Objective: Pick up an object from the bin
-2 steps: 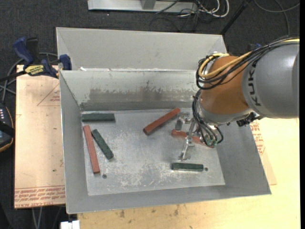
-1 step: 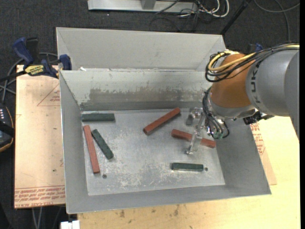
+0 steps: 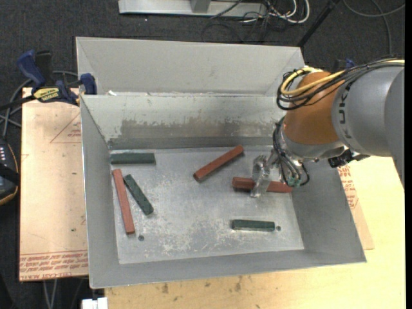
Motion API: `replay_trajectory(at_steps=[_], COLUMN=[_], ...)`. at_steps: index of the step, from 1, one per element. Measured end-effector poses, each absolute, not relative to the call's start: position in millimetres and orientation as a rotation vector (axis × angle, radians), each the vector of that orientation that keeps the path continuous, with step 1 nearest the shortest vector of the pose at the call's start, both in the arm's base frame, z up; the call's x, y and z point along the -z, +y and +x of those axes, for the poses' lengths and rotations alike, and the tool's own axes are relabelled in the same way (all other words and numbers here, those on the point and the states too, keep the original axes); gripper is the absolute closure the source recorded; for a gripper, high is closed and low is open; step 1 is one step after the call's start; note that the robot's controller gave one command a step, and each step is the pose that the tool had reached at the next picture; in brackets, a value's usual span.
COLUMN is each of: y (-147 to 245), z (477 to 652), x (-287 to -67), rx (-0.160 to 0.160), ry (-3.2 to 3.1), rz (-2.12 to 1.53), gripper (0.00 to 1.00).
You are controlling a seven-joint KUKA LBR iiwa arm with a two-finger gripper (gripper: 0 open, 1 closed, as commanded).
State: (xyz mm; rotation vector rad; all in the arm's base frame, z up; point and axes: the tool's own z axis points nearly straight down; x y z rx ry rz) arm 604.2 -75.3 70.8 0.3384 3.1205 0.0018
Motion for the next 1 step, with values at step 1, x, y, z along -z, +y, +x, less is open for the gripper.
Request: replay_trajectory(at_steps=[1], y=[-112.1], z=[592.1], x=[-202.2], rx=[0.003], ry=[3.127], rz=[0.147], gripper=[1.00])
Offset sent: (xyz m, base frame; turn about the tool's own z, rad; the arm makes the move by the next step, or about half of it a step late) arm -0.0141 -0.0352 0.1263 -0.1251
